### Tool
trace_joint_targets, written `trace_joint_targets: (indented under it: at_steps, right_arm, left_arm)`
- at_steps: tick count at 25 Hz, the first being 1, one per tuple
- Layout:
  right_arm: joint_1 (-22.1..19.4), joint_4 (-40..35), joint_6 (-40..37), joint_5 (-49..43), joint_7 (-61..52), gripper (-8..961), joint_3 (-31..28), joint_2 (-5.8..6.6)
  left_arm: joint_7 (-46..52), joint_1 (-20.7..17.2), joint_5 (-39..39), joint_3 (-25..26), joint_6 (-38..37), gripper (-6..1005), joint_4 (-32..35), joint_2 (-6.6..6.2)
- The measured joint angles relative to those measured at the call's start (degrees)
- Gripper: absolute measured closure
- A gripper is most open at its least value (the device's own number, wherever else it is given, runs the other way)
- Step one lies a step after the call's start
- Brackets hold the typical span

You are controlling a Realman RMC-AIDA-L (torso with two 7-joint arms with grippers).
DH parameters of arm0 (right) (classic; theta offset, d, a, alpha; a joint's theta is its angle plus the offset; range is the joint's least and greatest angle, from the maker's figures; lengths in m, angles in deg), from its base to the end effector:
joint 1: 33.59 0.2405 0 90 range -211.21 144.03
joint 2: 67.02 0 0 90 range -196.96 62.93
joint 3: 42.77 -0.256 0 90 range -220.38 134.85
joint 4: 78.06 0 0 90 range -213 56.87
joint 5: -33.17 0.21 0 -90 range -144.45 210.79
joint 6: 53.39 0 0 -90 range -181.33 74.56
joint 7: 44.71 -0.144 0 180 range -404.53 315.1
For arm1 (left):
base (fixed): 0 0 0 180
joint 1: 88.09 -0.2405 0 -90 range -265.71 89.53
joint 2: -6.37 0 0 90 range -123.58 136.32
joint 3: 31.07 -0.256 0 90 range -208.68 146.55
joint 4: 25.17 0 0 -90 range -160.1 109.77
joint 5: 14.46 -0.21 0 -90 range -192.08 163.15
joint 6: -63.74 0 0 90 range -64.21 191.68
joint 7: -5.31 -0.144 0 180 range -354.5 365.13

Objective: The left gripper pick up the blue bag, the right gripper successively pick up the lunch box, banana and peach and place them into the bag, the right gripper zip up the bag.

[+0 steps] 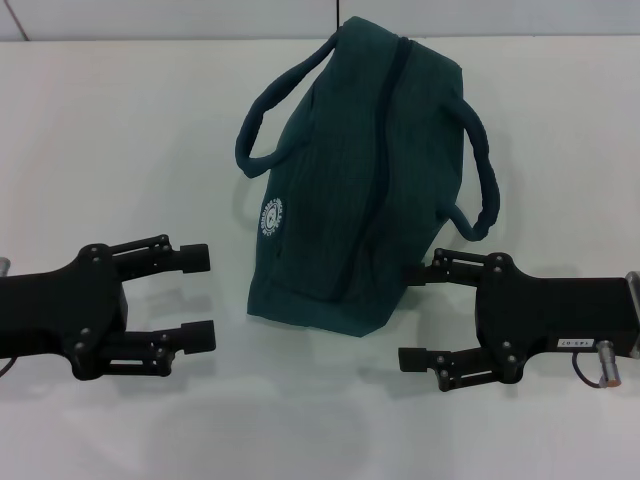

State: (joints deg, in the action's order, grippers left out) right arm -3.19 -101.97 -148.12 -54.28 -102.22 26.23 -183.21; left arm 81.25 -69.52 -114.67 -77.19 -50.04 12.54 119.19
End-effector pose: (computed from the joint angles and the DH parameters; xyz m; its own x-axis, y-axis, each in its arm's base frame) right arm 0.2304 0.2880 -0.0437 0.7839 -0.1031 -0.6122 -0.1207 -0.9926 0.0126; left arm -0.2801 0.2455 0.0505 0.6938 0.3035 0.6531 0.3321 -0.9395 0.0838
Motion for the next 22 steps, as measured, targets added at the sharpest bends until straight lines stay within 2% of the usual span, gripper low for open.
trace_joint_targets:
  at_steps: [22]
  right_arm:
    - [0.0, -0.4, 0.4, 0.0, 0.0, 75, -0.3, 0.1]
  left_arm:
    - [-0.6, 0.9, 0.0, 0.1, 0.3, 127, 0.0, 0.18]
